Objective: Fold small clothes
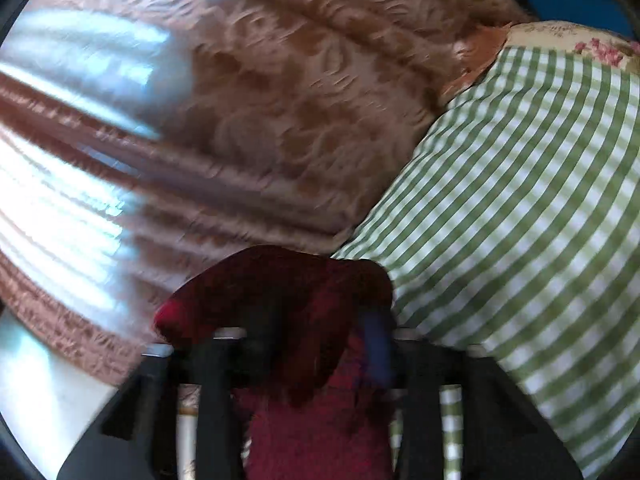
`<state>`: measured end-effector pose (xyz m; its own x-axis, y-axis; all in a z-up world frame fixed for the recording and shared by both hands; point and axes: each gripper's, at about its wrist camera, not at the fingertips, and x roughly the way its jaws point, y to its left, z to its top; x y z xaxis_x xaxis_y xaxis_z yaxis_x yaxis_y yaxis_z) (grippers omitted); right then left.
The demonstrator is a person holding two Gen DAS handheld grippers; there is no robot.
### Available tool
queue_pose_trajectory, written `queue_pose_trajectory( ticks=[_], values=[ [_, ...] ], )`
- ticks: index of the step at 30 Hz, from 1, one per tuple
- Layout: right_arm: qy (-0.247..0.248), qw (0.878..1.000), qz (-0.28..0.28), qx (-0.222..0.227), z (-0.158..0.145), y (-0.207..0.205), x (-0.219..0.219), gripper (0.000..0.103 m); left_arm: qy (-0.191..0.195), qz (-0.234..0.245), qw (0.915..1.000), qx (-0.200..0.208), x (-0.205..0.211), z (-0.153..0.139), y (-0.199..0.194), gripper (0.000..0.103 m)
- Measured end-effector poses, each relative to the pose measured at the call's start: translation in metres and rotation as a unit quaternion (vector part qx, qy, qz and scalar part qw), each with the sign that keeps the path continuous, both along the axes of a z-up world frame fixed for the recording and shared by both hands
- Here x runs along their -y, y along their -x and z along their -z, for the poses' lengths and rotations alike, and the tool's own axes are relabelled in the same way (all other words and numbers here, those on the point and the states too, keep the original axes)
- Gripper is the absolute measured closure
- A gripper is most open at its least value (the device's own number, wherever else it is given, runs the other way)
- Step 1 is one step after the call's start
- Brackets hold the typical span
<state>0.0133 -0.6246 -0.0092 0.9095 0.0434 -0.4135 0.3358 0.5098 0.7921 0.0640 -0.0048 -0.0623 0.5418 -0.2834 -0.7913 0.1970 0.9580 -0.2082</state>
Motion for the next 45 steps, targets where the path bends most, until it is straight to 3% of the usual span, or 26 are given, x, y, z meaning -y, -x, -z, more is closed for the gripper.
queue_pose_trajectory(
  ticks=[1, 3, 5, 8, 10, 12, 14, 15, 16, 17, 18, 19, 21, 24, 25, 27, 29, 31, 33, 36, 37, 39, 42, 45],
  values=[
    [0.015, 0.999, 0.031, -0.015, 0.001, 0.007, 0.004, 0.003, 0.000, -0.002, 1.0000, 0.001, -0.003, 0.000, 0.000, 0.043],
    [0.029, 0.998, 0.054, -0.017, 0.003, 0.017, 0.009, 0.003, 0.001, -0.004, 1.0000, -0.003, -0.007, 0.004, 0.000, 0.042],
    [0.042, 0.998, 0.036, -0.038, 0.007, 0.026, 0.000, 0.003, 0.004, -0.002, 0.9999, -0.010, -0.010, 0.009, -0.001, 0.042],
    [0.062, 0.994, -0.043, -0.083, 0.024, 0.038, -0.042, 0.003, 0.012, 0.007, 0.9997, -0.021, -0.012, 0.017, -0.001, 0.044],
    [0.063, 0.984, -0.115, -0.122, 0.047, 0.046, -0.082, 0.007, 0.018, 0.017, 0.9993, -0.028, -0.011, 0.022, 0.000, 0.044],
    [0.054, 0.970, -0.176, -0.156, 0.071, 0.054, -0.122, 0.017, 0.024, 0.026, 0.9988, -0.033, -0.009, 0.027, 0.001, 0.052],
    [0.049, 0.951, -0.232, -0.201, 0.097, 0.062, -0.166, 0.029, 0.033, 0.036, 0.9980, -0.040, -0.006, 0.032, 0.000, 0.069],
    [0.051, 0.943, -0.248, -0.216, 0.105, 0.066, -0.180, 0.043, 0.032, 0.040, 0.9979, -0.040, -0.004, 0.034, -0.001, 0.072],
    [0.057, 0.931, -0.268, -0.241, 0.117, 0.067, -0.200, 0.051, 0.031, 0.045, 0.9978, -0.038, -0.002, 0.035, -0.001, 0.083],
    [0.075, 0.924, -0.273, -0.256, 0.121, 0.067, -0.211, 0.069, 0.031, 0.049, 0.9976, -0.038, -0.002, 0.035, -0.001, 0.087],
    [0.109, 0.920, -0.270, -0.264, 0.117, 0.069, -0.221, 0.080, 0.031, 0.051, 0.9977, -0.033, -0.002, 0.032, 0.000, 0.089],
    [0.108, 0.920, -0.272, -0.262, 0.114, 0.068, -0.222, 0.085, 0.034, 0.053, 0.9976, -0.029, -0.004, 0.028, 0.000, 0.090],
    [0.117, 0.925, -0.268, -0.242, 0.094, 0.072, -0.223, 0.087, 0.034, 0.061, 0.9975, -0.015, -0.009, 0.019, 0.003, 0.090],
    [0.155, 0.913, -0.296, -0.234, 0.073, 0.079, -0.237, 0.087, 0.012, 0.063, 0.9975, -0.029, -0.013, 0.028, 0.008, 0.090],
    [0.168, 0.902, -0.308, -0.252, 0.078, 0.080, -0.243, 0.087, 0.009, 0.062, 0.9974, -0.035, -0.014, 0.033, 0.008, 0.089],
    [0.181, 0.886, -0.316, -0.288, 0.090, 0.078, -0.247, 0.087, 0.016, 0.055, 0.9973, -0.046, -0.019, 0.039, 0.010, 0.078],
    [0.173, 0.878, -0.326, -0.303, 0.099, 0.078, -0.249, 0.084, 0.049, 0.013, 0.9979, -0.041, -0.037, 0.033, 0.008, 0.048],
    [0.183, 0.877, -0.326, -0.303, 0.090, 0.078, -0.250, 0.071, 0.073, -0.033, 0.9965, -0.021, -0.065, 0.021, 0.004, 0.043],
    [0.195, 0.879, -0.312, -0.302, 0.077, 0.069, -0.246, 0.035, 0.087, -0.074, 0.9934, -0.011, -0.092, 0.013, -0.002, 0.043],
    [0.261, 0.885, -0.273, -0.274, 0.046, 0.055, -0.243, 0.028, 0.117, -0.178, 0.9770, -0.003, -0.156, 0.008, -0.016, 0.032],
    [0.269, 0.889, -0.266, -0.259, 0.038, 0.049, -0.243, 0.025, 0.129, -0.226, 0.9655, -0.003, -0.185, 0.009, -0.021, 0.031],
    [0.268, 0.897, -0.267, -0.229, 0.030, 0.036, -0.252, 0.023, 0.130, -0.278, 0.9519, 0.001, -0.219, 0.012, -0.032, 0.031],
    [0.266, 0.897, -0.294, -0.197, 0.033, 0.012, -0.282, 0.023, 0.116, -0.321, 0.9398, -0.018, -0.255, 0.026, -0.058, 0.032],
    [0.279, 0.882, -0.331, -0.187, 0.044, -0.015, -0.321, 0.023, 0.115, -0.332, 0.9358, -0.031, -0.272, 0.038, -0.078, 0.034]
  ],
)
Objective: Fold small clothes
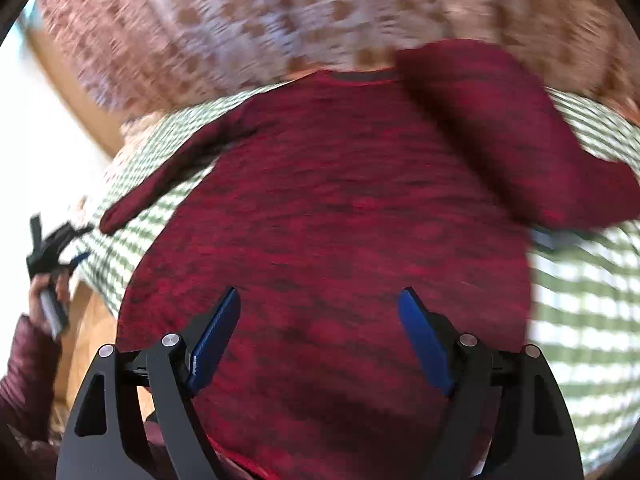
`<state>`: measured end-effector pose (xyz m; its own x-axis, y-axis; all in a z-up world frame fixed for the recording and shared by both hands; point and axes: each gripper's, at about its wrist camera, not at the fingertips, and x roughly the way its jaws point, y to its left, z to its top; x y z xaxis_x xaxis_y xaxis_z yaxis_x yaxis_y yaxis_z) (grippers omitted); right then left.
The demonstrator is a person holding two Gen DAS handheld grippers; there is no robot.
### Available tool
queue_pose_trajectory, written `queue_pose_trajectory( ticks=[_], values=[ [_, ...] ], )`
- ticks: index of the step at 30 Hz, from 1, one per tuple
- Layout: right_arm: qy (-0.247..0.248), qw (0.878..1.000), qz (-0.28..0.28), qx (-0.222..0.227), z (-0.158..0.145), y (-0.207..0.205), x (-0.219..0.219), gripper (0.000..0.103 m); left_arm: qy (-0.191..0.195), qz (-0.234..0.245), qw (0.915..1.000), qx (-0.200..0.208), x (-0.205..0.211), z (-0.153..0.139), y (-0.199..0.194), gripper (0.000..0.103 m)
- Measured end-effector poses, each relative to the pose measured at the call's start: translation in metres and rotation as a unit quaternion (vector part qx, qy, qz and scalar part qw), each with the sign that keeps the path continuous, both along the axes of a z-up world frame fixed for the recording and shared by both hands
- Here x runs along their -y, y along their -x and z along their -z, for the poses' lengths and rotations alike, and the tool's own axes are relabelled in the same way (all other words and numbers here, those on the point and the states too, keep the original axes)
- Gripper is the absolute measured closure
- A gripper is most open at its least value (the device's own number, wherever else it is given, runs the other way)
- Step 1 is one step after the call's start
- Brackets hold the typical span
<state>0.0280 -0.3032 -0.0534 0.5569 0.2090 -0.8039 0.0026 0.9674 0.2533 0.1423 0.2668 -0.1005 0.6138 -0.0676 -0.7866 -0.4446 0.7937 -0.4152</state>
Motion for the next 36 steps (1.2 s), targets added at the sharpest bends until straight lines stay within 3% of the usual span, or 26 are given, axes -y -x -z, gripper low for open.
queue_pose_trajectory(
  ticks=[1, 2, 3, 4, 7, 11, 13, 16, 18, 19, 22, 24, 27, 30, 32, 36],
  values=[
    [0.002, 1.000, -0.018, 0.001, 0.004, -0.010, -0.016, 0.023, -0.002, 0.001, 1.0000, -0.003, -0.003, 0.004, -0.009, 0.045],
    [0.002, 1.000, -0.025, -0.001, 0.008, -0.019, -0.025, 0.023, 0.001, 0.013, 0.9999, -0.006, -0.003, 0.009, -0.020, 0.065],
    [0.001, 0.999, -0.033, -0.005, 0.010, -0.027, -0.036, 0.023, 0.001, 0.022, 0.9997, -0.012, 0.000, 0.012, -0.029, 0.074],
    [0.003, 0.999, -0.042, -0.008, 0.014, -0.033, -0.046, 0.023, -0.016, 0.033, 0.9991, -0.021, 0.004, 0.016, -0.039, 0.091],
    [0.011, 0.998, -0.055, -0.015, 0.023, -0.044, -0.068, 0.023, -0.076, 0.043, 0.9961, -0.015, 0.008, 0.007, -0.063, 0.094],
    [0.032, 0.997, -0.066, -0.038, 0.047, -0.047, -0.084, 0.023, -0.147, 0.003, 0.9890, -0.021, -0.013, -0.010, -0.098, 0.094],
    [0.042, 0.996, -0.075, -0.032, 0.058, -0.046, -0.091, 0.017, -0.171, -0.010, 0.9846, -0.034, -0.020, -0.011, -0.118, 0.094],
    [0.040, 0.996, -0.078, -0.032, 0.060, -0.044, -0.092, 0.011, -0.179, -0.016, 0.9823, -0.053, -0.020, -0.005, -0.144, 0.092],
    [0.033, 0.996, -0.079, -0.035, 0.059, -0.045, -0.090, 0.009, -0.187, -0.028, 0.9799, -0.062, -0.013, -0.005, -0.149, 0.082],
    [0.031, 0.996, -0.079, -0.035, 0.058, -0.045, -0.090, 0.009, -0.183, -0.031, 0.9810, -0.057, -0.010, -0.007, -0.146, 0.072],
    [0.016, 0.996, -0.081, -0.033, 0.049, -0.044, -0.083, 0.011, -0.187, -0.036, 0.9815, -0.019, 0.007, -0.024, -0.134, 0.048],
    [-0.006, 0.997, -0.069, -0.030, 0.040, -0.041, -0.069, 0.022, -0.189, -0.006, 0.9819, 0.010, 0.030, -0.038, -0.121, 0.048],
    [-0.040, 0.999, 0.004, -0.004, 0.017, -0.022, -0.011, 0.030, -0.185, 0.048, 0.9805, 0.047, 0.070, -0.054, -0.100, 0.048],
    [-0.072, 0.992, 0.104, 0.024, 0.002, 0.005, 0.055, 0.031, -0.163, 0.106, 0.9783, 0.073, 0.112, -0.062, -0.081, 0.048],
    [-0.101, 0.972, 0.206, 0.046, -0.002, 0.034, 0.119, 0.031, -0.147, 0.157, 0.9731, 0.083, 0.149, -0.062, -0.066, 0.048],
    [-0.151, 0.925, 0.344, 0.062, 0.016, 0.062, 0.215, 0.031, -0.134, 0.255, 0.9526, 0.098, 0.229, -0.060, -0.033, 0.048]
  ],
)
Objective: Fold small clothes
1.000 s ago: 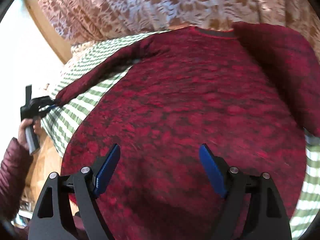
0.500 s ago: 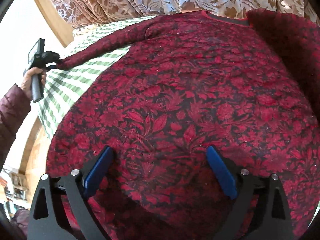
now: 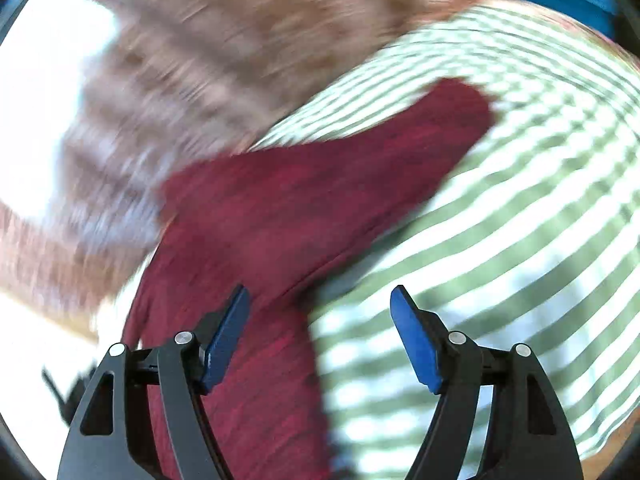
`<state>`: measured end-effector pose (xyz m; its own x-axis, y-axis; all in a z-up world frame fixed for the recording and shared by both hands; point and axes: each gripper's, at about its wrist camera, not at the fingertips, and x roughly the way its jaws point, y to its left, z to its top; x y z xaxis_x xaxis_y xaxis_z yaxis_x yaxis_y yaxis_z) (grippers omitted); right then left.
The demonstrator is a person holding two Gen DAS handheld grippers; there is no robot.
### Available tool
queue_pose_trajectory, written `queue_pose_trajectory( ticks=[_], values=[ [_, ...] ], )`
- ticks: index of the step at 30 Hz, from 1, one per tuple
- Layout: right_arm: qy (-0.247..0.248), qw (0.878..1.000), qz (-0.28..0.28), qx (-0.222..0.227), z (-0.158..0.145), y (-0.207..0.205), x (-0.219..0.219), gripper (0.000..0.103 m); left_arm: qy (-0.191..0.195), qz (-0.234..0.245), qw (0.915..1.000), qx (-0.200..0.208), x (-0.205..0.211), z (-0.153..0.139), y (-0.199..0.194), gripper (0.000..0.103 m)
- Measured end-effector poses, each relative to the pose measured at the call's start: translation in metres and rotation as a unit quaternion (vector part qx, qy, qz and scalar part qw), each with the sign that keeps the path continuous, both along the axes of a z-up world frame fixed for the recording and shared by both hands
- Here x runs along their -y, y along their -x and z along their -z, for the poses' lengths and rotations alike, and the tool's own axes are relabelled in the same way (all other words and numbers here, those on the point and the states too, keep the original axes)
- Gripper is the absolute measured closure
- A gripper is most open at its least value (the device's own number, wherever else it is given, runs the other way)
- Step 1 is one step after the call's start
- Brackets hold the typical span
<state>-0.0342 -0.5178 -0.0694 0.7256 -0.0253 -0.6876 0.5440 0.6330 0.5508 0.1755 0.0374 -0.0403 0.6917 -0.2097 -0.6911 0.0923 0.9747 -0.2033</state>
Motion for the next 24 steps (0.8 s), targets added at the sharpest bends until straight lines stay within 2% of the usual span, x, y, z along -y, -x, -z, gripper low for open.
queue_pose_trajectory(
  ticks=[3, 5, 8, 9, 11, 12, 15, 19, 22, 24],
  values=[
    [-0.030, 0.998, 0.057, 0.014, 0.014, -0.006, 0.040, 0.031, 0.002, 0.062, 0.9981, -0.003, 0.045, 0.001, 0.021, 0.048],
    [-0.041, 0.995, 0.094, 0.001, 0.028, -0.020, 0.063, 0.031, -0.006, 0.104, 0.9945, -0.003, 0.081, 0.001, 0.037, 0.047],
    [-0.054, 0.992, 0.115, -0.016, 0.042, -0.047, 0.085, 0.046, -0.005, 0.146, 0.9890, -0.022, 0.115, 0.008, 0.051, 0.046],
    [-0.053, 0.991, 0.119, -0.017, 0.043, -0.056, 0.090, 0.060, -0.006, 0.154, 0.9877, -0.028, 0.120, 0.011, 0.053, 0.046],
    [-0.056, 0.992, 0.112, -0.027, 0.044, -0.068, 0.099, 0.080, -0.012, 0.167, 0.9849, -0.042, 0.136, 0.018, 0.058, 0.046],
    [-0.051, 0.992, 0.109, -0.029, 0.042, -0.071, 0.103, 0.084, -0.016, 0.170, 0.9842, -0.048, 0.142, 0.021, 0.059, 0.046],
    [0.004, 0.993, 0.118, -0.013, 0.013, -0.067, 0.118, 0.087, -0.030, 0.172, 0.9826, -0.063, 0.152, 0.030, 0.061, 0.046],
    [0.078, 0.984, 0.159, 0.002, -0.024, -0.051, 0.158, 0.087, -0.036, 0.166, 0.9816, -0.087, 0.156, 0.042, 0.055, 0.046],
    [0.115, 0.975, 0.189, -0.015, -0.029, -0.043, 0.190, 0.087, -0.044, 0.165, 0.9810, -0.092, 0.157, 0.048, 0.055, 0.044],
    [0.131, 0.971, 0.195, -0.041, -0.020, -0.045, 0.207, 0.088, -0.050, 0.165, 0.9807, -0.093, 0.160, 0.049, 0.056, 0.042]
  ],
)
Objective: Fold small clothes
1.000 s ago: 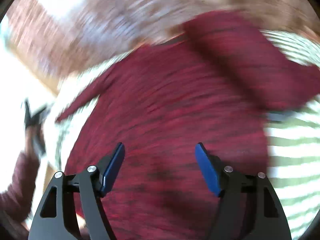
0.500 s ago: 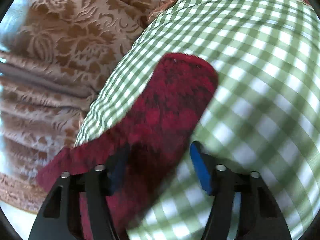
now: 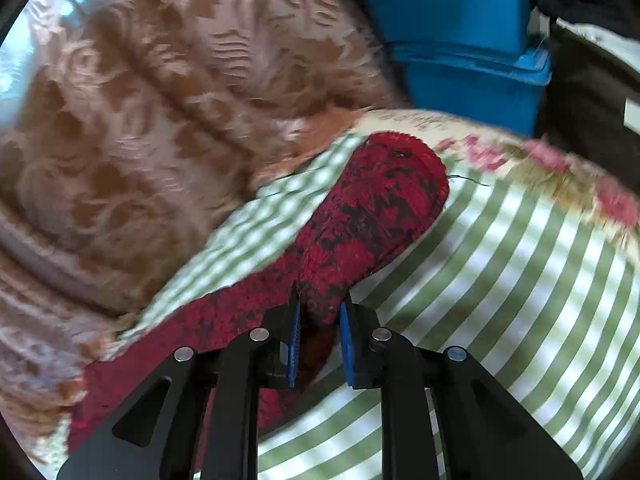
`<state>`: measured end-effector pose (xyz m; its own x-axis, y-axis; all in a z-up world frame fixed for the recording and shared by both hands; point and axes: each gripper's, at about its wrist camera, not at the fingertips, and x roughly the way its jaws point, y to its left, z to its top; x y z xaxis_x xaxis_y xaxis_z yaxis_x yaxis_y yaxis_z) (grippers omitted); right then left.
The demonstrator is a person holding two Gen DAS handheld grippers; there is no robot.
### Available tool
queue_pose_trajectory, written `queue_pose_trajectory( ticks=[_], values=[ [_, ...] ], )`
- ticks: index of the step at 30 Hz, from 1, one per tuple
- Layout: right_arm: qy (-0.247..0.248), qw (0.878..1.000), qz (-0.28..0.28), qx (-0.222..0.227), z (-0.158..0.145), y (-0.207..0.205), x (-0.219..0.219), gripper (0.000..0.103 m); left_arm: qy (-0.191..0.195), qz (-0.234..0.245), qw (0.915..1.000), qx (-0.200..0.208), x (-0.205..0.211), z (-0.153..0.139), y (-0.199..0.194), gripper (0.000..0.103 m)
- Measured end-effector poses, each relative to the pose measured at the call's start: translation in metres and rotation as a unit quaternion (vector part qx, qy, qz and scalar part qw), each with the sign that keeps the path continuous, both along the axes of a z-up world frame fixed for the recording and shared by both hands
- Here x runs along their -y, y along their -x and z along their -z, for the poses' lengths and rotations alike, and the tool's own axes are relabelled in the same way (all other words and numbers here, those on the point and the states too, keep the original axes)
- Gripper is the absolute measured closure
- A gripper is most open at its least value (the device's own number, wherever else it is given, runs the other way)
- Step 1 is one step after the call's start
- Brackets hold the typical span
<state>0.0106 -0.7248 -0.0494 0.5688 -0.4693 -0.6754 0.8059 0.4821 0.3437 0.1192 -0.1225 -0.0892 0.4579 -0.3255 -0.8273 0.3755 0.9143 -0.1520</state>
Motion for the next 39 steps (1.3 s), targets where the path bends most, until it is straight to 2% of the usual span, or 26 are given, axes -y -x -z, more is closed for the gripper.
queue_pose_trajectory(
  ticks=[4, 7, 8, 11, 12, 15, 18, 20, 21, 23, 25, 26, 29, 30, 32, 34, 36, 39],
  values=[
    [0.029, 0.996, 0.002, -0.087, 0.027, -0.018, 0.015, 0.088, -0.015, 0.002, 0.9999, -0.001, 0.005, 0.003, -0.002, 0.042],
    [0.027, 0.993, -0.004, -0.116, 0.043, -0.027, 0.018, 0.087, -0.020, 0.007, 0.9998, -0.003, 0.005, 0.002, -0.001, 0.042],
    [0.020, 0.994, -0.011, -0.107, 0.043, -0.024, 0.018, 0.082, -0.017, 0.006, 0.9998, -0.006, 0.003, 0.000, -0.002, 0.042],
    [-0.010, 0.997, -0.028, -0.076, 0.036, -0.004, 0.009, 0.038, 0.001, -0.012, 0.9999, -0.005, -0.010, -0.008, 0.001, 0.042],
    [-0.013, 0.997, -0.044, -0.065, 0.032, 0.004, -0.001, 0.036, 0.005, -0.022, 0.9997, -0.002, -0.016, -0.011, 0.002, 0.042],
    [-0.039, 0.993, -0.105, -0.045, 0.026, 0.017, -0.042, 0.036, 0.016, -0.055, 0.9983, 0.008, -0.040, -0.019, 0.007, 0.042],
    [-0.080, 0.974, -0.209, -0.034, 0.027, 0.026, -0.101, 0.036, 0.019, -0.081, 0.9964, 0.016, -0.067, -0.023, 0.012, 0.042],
    [-0.118, 0.952, -0.283, -0.027, 0.031, 0.031, -0.150, 0.036, 0.017, -0.092, 0.9955, 0.016, -0.079, -0.021, 0.015, 0.042],
    [-0.142, 0.936, -0.323, -0.024, 0.035, 0.032, -0.178, 0.036, 0.019, -0.096, 0.9951, 0.014, -0.084, -0.019, 0.016, 0.042],
    [-0.166, 0.912, -0.373, -0.028, 0.039, 0.036, -0.219, 0.036, 0.023, -0.102, 0.9945, 0.013, -0.093, -0.016, 0.020, 0.042],
    [-0.185, 0.892, -0.411, -0.044, 0.047, 0.041, -0.258, 0.041, 0.022, -0.099, 0.9947, 0.018, -0.098, -0.014, 0.026, 0.042],
    [-0.185, 0.880, -0.432, -0.068, 0.053, 0.045, -0.282, 0.048, 0.023, -0.096, 0.9949, 0.020, -0.100, -0.013, 0.028, 0.042],
    [-0.152, 0.874, -0.446, -0.120, 0.060, 0.054, -0.321, 0.079, 0.019, -0.091, 0.9956, 0.016, -0.105, -0.008, 0.031, 0.043],
    [-0.144, 0.875, -0.446, -0.123, 0.059, 0.058, -0.327, 0.086, 0.017, -0.090, 0.9957, 0.013, -0.107, -0.006, 0.032, 0.043],
    [-0.128, 0.880, -0.442, -0.122, 0.049, 0.065, -0.332, 0.087, -0.005, -0.088, 0.9961, -0.003, -0.112, 0.005, 0.033, 0.041],
    [-0.113, 0.882, -0.441, -0.125, 0.044, 0.069, -0.335, 0.087, -0.002, -0.087, 0.9962, -0.004, -0.118, 0.011, 0.037, 0.041],
    [-0.106, 0.877, -0.443, -0.152, 0.053, 0.068, -0.345, 0.087, 0.002, -0.087, 0.9962, -0.002, -0.120, 0.010, 0.039, 0.041],
    [-0.094, 0.872, -0.450, -0.165, 0.054, 0.058, -0.351, 0.087, 0.016, -0.099, 0.9950, -0.006, -0.121, 0.001, 0.038, 0.043]
  ],
)
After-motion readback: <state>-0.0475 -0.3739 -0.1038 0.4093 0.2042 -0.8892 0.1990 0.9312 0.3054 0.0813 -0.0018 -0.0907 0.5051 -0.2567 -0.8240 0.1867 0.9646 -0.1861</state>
